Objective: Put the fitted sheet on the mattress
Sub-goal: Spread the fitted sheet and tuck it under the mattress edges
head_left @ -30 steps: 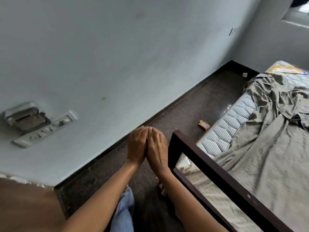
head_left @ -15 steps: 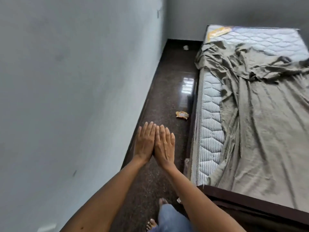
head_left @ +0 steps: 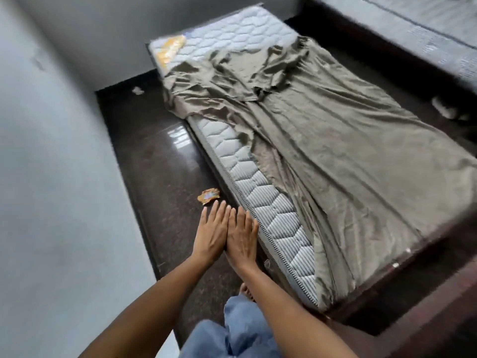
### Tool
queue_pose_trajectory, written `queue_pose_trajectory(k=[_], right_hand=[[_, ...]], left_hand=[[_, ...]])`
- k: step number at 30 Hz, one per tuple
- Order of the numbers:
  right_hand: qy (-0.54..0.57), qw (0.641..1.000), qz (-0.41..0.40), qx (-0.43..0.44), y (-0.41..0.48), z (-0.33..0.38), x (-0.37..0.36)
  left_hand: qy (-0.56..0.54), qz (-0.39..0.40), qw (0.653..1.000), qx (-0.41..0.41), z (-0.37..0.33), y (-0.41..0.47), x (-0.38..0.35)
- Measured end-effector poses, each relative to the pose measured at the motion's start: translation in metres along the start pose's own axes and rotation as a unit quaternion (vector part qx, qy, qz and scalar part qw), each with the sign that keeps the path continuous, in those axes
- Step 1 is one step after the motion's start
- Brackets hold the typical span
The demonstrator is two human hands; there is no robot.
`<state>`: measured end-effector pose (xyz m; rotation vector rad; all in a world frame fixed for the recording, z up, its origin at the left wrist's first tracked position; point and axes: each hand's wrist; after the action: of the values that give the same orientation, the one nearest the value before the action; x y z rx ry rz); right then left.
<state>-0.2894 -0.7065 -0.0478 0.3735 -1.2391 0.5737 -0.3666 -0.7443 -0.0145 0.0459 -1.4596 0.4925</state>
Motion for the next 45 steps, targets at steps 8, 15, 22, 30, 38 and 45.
queue_pose_trajectory(k=[8, 15, 22, 30, 38, 45], right_hand=[[-0.018, 0.974, -0.068, -0.215, 0.037, -0.035, 0.026], [-0.045, 0.919, -0.06, -0.387, 0.043, -0.06, 0.013], [-0.059, 0.873, -0.088, -0.476, 0.028, -0.08, -0.021], [0.121, 0.716, -0.303, -0.617, -0.018, -0.142, -0.094], [0.535, 0.219, -0.459, -0.674, -0.034, -0.201, -0.133], [0.679, -0.053, -0.507, -0.528, -0.054, -0.201, -0.115]], left_hand=[[0.037, 0.023, 0.965, -0.26, -0.028, 0.089, 0.033], [0.056, 0.0, 0.876, -0.479, -0.057, 0.147, 0.016], [0.036, 0.046, 0.83, -0.554, -0.095, 0.168, -0.026], [-0.21, 0.216, 0.87, -0.391, -0.163, 0.182, -0.098], [-0.677, 0.471, 0.551, 0.125, -0.239, 0.188, -0.13], [-0.686, 0.493, 0.518, 0.135, -0.213, 0.163, -0.145]])
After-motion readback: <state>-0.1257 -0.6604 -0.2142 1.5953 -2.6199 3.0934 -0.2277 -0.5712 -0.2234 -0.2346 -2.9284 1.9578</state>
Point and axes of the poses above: each hand's wrist, its own y-axis towards the middle knuckle, its own x-axis out of the back of the hand, z = x × y, and after that the axes turned 4 degrees about -z, right-handed
